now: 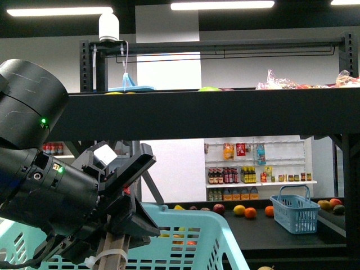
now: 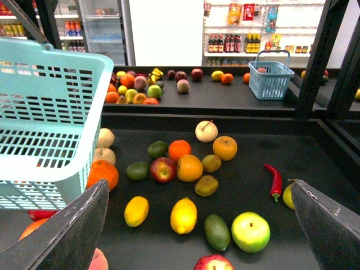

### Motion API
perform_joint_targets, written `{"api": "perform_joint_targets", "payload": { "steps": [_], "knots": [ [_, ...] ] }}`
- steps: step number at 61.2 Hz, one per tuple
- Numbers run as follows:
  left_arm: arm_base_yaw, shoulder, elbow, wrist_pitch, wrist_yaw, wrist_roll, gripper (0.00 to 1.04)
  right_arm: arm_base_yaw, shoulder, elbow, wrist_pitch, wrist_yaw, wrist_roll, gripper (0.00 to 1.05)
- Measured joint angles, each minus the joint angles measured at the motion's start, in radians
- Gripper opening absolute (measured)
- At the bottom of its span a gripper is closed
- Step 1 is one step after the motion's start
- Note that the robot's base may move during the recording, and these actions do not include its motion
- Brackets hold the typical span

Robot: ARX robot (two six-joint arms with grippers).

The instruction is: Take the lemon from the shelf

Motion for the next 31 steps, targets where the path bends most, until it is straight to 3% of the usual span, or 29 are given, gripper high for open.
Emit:
{"api": "perform_joint_targets", "payload": {
  "steps": [11,18,23,31],
  "knots": [
    [-0.027,0.009,0.0,0.024,-0.016,0.004,0.17,0.0,0.0,0.0,0.0,0.0,0.0,0.97],
    [-0.033,0.016,0.0,0.024,-0.011,0.01,0.17,0.015,0.137,0.06,-0.138,0.162,0.054,0.97],
    [-0.035,0.017,0.0,0.024,-0.006,0.01,0.17,-0.041,0.285,0.096,-0.117,0.098,0.077,0.97],
    [-0.038,0.017,0.0,0.024,-0.007,0.011,0.17,-0.185,0.64,0.217,0.071,-0.058,0.103,0.97]
  ]
}}
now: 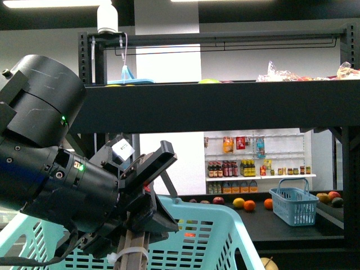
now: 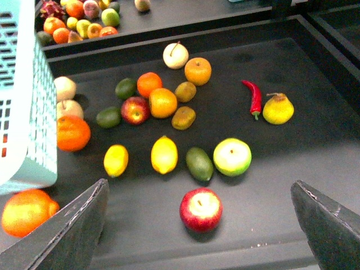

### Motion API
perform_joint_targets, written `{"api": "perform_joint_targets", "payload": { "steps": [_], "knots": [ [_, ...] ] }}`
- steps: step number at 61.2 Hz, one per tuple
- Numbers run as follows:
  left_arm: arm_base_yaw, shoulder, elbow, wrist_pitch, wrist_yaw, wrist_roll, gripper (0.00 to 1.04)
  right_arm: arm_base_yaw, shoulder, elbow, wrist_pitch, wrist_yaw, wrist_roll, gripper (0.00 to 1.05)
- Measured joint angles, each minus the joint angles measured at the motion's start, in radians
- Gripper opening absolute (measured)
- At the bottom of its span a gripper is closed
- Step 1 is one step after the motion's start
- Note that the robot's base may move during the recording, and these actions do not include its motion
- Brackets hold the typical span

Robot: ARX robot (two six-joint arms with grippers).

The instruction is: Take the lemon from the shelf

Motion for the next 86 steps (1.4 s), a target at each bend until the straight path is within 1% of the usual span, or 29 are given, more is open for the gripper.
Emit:
{"api": "perform_joint_targets", "payload": {
  "steps": [2,9,14,21,30,33,42,60,75,86],
  "knots": [
    [0.0,0.0,0.0,0.0,-0.002,0.0,0.17,-0.039,0.163,0.072,0.077,-0.039,-0.003,0.97],
    [0.002,0.0,0.0,0.0,-0.013,0.0,0.17,-0.066,0.518,0.253,0.188,-0.096,-0.052,0.97],
    [0.001,0.0,0.0,0.0,-0.011,0.001,0.17,-0.069,0.798,0.398,0.206,-0.114,-0.111,0.97],
    [0.001,0.001,0.0,0.0,-0.01,0.001,0.17,-0.058,1.077,0.548,0.204,-0.115,-0.177,0.97],
    [0.0,0.001,0.0,0.0,-0.004,0.002,0.17,-0.022,1.321,0.698,0.19,-0.117,-0.206,0.97],
    [0.0,0.001,0.0,0.0,-0.004,0.002,0.17,-0.002,1.398,0.75,0.179,-0.102,-0.206,0.97],
    [0.0,0.001,0.0,0.0,-0.006,0.002,0.17,0.055,1.575,0.863,0.163,-0.043,-0.199,0.97],
    [0.0,0.001,0.0,0.0,-0.006,0.002,0.17,0.149,1.786,1.051,0.137,-0.011,-0.157,0.97],
    [0.0,0.001,0.0,0.0,-0.007,0.002,0.17,0.169,1.902,1.19,0.088,0.04,-0.135,0.97],
    [0.0,0.001,0.0,0.0,-0.008,0.002,0.17,0.179,1.946,1.268,0.052,0.032,-0.094,0.97]
  ]
}}
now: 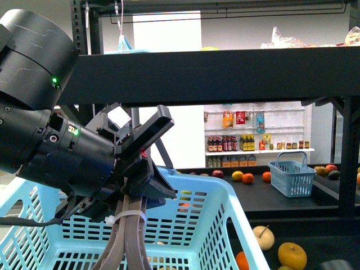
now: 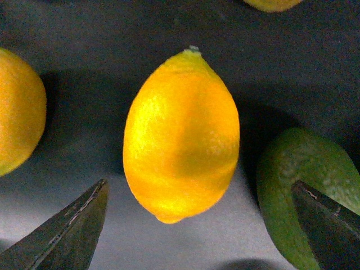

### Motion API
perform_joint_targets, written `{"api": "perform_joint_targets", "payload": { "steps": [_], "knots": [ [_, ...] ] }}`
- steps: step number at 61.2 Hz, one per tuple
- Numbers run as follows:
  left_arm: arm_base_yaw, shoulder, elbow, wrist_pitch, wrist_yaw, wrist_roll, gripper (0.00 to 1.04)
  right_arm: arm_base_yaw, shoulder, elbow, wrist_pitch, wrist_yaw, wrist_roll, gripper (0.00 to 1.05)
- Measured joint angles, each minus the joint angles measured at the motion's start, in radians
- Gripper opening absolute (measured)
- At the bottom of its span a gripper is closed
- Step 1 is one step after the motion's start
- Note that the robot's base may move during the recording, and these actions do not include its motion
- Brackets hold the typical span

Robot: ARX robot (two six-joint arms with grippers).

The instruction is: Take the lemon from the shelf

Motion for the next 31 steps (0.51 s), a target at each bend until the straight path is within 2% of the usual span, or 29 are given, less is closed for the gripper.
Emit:
{"api": "perform_joint_targets", "payload": {
  "steps": [31],
  "knots": [
    [0.0,0.0,0.0,0.0,0.0,0.0,0.17,0.036,0.118,0.171,-0.097,0.04,0.072,0.97]
  ]
}}
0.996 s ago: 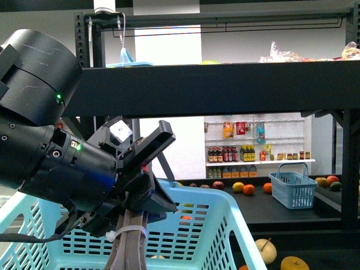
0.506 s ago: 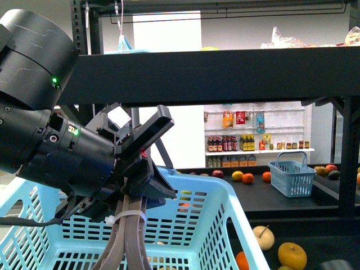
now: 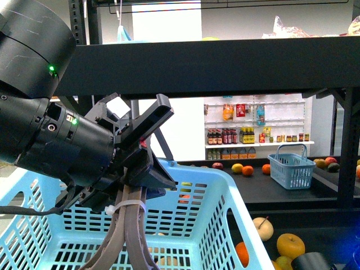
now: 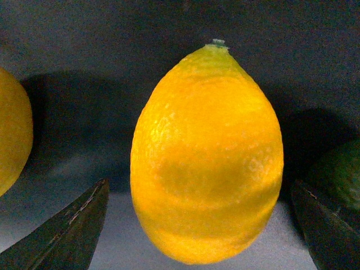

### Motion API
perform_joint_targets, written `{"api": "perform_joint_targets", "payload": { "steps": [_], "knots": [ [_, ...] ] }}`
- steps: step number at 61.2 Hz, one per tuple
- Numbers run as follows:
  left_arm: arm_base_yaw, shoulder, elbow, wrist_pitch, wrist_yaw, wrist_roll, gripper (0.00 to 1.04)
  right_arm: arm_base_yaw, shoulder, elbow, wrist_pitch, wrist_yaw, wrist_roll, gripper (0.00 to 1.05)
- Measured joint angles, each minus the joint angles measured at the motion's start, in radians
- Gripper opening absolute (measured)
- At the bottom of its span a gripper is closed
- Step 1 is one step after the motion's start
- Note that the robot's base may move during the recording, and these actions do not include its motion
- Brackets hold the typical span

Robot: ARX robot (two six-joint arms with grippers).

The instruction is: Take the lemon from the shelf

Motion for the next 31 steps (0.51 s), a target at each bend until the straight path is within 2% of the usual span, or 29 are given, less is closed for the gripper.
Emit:
{"api": "perform_joint_targets", "payload": {
  "steps": [13,20,25,31],
  "knots": [
    [0.0,0.0,0.0,0.0,0.0,0.0,0.17,0.011,0.033,0.063,-0.015,0.016,0.005,0.97],
    [0.0,0.0,0.0,0.0,0.0,0.0,0.17,0.016,0.045,0.076,-0.019,0.021,0.008,0.83],
    [0.0,0.0,0.0,0.0,0.0,0.0,0.17,0.017,0.048,0.074,-0.026,0.02,0.007,0.69],
    [0.0,0.0,0.0,0.0,0.0,0.0,0.17,0.017,0.035,0.045,-0.003,0.015,0.007,0.65]
  ]
}}
